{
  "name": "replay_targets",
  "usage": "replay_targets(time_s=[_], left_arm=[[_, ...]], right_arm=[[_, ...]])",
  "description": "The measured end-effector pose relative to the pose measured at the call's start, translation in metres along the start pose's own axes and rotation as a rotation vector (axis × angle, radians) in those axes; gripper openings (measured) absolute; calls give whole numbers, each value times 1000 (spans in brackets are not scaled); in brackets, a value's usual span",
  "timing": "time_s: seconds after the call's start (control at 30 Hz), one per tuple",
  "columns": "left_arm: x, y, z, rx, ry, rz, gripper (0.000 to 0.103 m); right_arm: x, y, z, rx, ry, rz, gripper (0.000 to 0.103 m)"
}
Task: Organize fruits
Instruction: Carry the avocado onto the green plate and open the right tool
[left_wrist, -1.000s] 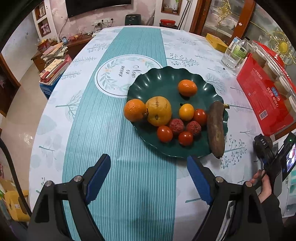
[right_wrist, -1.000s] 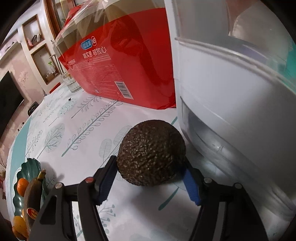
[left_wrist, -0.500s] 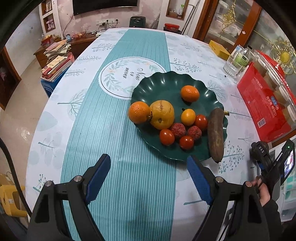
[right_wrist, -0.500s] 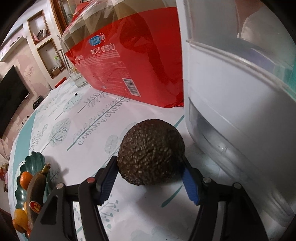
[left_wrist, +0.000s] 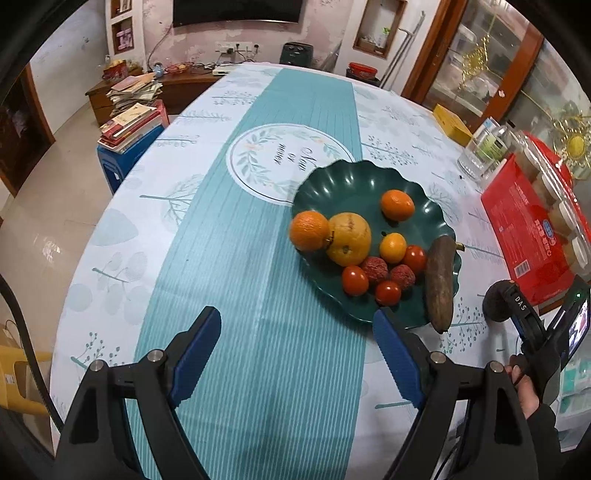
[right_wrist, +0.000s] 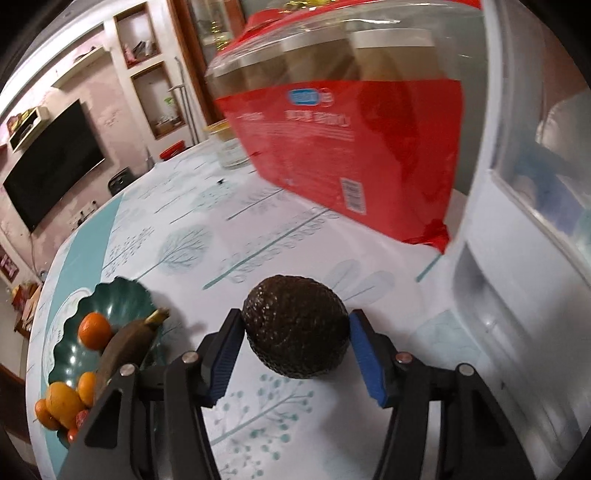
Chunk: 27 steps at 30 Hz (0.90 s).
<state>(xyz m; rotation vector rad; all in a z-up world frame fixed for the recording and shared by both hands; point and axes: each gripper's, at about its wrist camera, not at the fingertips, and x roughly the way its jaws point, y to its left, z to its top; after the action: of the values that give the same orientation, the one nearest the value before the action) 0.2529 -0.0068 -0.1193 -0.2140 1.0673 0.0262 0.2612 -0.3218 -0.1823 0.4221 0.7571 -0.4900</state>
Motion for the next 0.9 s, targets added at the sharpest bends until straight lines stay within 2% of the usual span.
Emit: replay_targets(time_s=[0.2,0.5,0.73,0.9], left_arm=[[-11,16,-5,-46,-26,8,83],[-28,33,-18,-81,-55,8,83],[-40,53,-43,-99,-28,30,83],[-47,72,-60,-129,-12,61,83]], right_arm=[[-6,10,-3,-18,19,53,58],[-40,40,-1,-94,0,175,58],[-55,86,-3,-225,-15,291,58],[-52,131,-12,-399,-35,359,58]])
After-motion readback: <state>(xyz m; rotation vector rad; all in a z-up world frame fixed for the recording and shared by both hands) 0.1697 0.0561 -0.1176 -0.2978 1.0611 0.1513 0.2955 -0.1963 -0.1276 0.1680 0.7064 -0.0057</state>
